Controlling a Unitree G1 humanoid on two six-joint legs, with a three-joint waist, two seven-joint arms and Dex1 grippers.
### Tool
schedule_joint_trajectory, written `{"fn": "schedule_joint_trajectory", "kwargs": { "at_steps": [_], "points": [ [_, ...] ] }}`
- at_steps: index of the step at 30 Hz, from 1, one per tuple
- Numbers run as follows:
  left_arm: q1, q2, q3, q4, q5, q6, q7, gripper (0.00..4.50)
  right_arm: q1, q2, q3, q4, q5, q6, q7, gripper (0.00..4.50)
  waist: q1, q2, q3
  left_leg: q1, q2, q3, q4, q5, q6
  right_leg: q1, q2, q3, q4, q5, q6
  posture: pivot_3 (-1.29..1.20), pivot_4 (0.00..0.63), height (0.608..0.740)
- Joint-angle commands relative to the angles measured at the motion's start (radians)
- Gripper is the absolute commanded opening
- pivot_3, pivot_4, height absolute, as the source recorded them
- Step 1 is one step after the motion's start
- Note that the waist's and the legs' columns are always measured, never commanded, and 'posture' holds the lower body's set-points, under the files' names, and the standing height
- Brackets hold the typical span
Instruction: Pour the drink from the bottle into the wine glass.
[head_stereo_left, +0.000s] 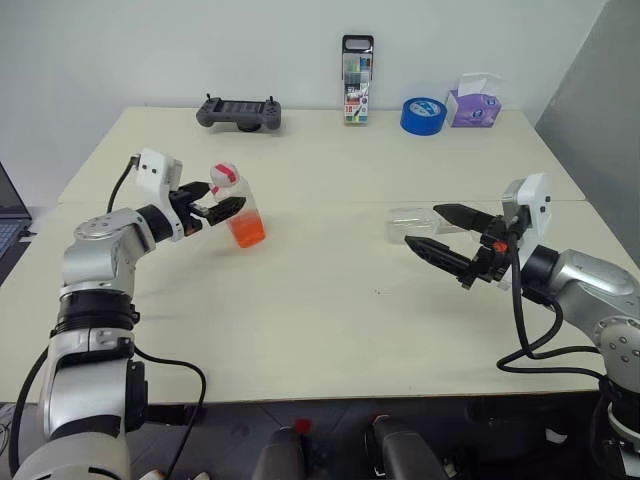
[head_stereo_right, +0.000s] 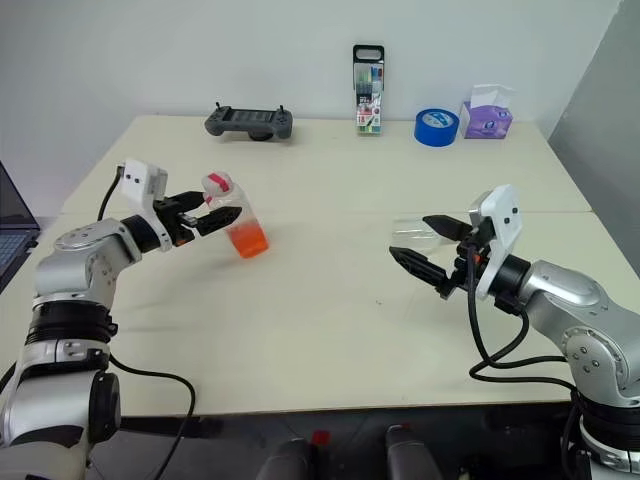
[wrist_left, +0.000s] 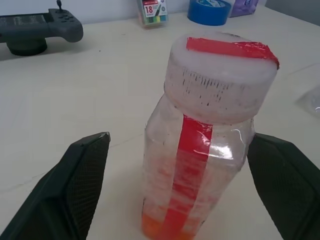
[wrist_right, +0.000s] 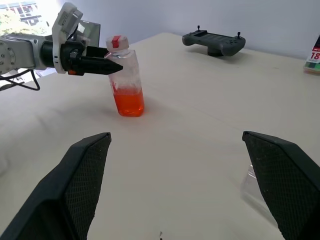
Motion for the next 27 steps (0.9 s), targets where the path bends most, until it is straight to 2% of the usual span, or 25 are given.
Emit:
{"fn": "schedule_joint_trajectory", "kwargs": {
  "at_steps": [1,12,25,26,27],
  "points": [
    [-0.055,-0.009,-0.008,0.057,0.022,-0.074,-0.034,4.49,-0.008,-0.010,-0.038,-0.038,0.018,-0.001,-0.015,4.50,0.000,0.000,0.000,0.000,0.000,0.000,0.000,0.000,0.000,0.000,0.000,0.000,0.000,0.000,0.000,0.00,0.150,0.740],
    [-0.176,-0.039,-0.028,0.237,0.079,-0.191,-0.066,4.49,0.001,-0.009,-0.046,-0.053,0.034,0.008,-0.037,4.50,-0.002,0.000,0.000,0.000,0.000,0.000,0.000,0.000,0.000,0.000,0.000,0.000,0.000,0.000,0.000,0.00,0.150,0.740],
    [-0.166,-0.027,-0.023,0.242,0.089,-0.192,-0.092,4.49,0.000,-0.006,-0.043,-0.051,0.037,0.007,-0.041,4.50,-0.001,0.000,0.000,-0.001,0.000,-0.001,0.000,0.000,0.000,0.000,0.000,-0.001,0.000,0.000,0.000,0.00,0.150,0.740],
    [-0.164,-0.027,-0.024,0.240,0.089,-0.190,-0.092,4.08,0.000,-0.006,-0.043,-0.050,0.036,0.006,-0.040,4.50,-0.001,0.000,0.000,-0.001,0.000,-0.001,0.000,0.000,0.000,0.000,0.000,-0.001,0.000,0.000,0.000,0.00,0.150,0.740],
    [-0.162,-0.027,-0.023,0.237,0.089,-0.187,-0.092,3.88,0.000,-0.005,-0.042,-0.049,0.036,0.006,-0.040,4.50,-0.001,0.000,0.000,-0.001,0.000,-0.001,0.000,0.000,0.000,0.000,0.000,-0.001,0.000,0.000,0.000,0.00,0.150,0.740]
  ]
}}
